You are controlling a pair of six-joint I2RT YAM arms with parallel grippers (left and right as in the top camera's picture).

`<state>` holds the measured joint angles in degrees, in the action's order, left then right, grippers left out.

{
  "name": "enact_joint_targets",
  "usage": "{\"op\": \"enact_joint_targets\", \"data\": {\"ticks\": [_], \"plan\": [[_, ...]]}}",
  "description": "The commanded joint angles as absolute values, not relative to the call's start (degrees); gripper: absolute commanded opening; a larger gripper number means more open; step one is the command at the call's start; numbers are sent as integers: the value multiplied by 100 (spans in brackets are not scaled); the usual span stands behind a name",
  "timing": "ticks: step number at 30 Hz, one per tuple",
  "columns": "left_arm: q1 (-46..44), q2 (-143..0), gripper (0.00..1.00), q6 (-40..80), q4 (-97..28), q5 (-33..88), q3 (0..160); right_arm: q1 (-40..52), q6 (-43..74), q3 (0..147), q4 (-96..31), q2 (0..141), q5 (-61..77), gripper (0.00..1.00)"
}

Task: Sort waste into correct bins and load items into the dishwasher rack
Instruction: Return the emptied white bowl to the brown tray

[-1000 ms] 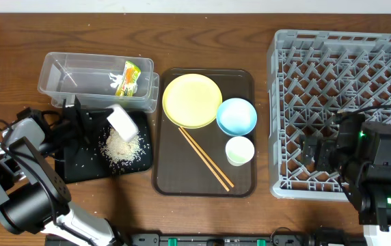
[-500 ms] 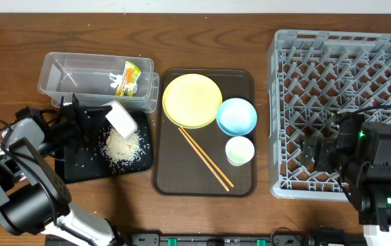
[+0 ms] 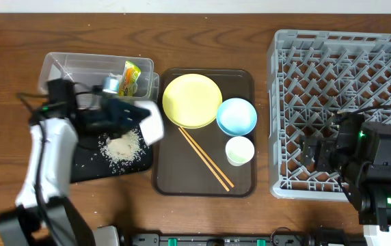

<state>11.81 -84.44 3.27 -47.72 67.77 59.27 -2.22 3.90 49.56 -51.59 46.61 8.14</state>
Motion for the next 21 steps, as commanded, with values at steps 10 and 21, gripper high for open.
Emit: {"op": "enact_joint_targets", "data": {"ticks": [10,21], "plan": [[-1616,-8219,6,751,-5033,2064,5948,-143,443,5015,-5166,4641,843,99],[-2646,-8840,6,1118,-5028,1367,5946,-143,445,5015,-5251,4639,840,99]]}}
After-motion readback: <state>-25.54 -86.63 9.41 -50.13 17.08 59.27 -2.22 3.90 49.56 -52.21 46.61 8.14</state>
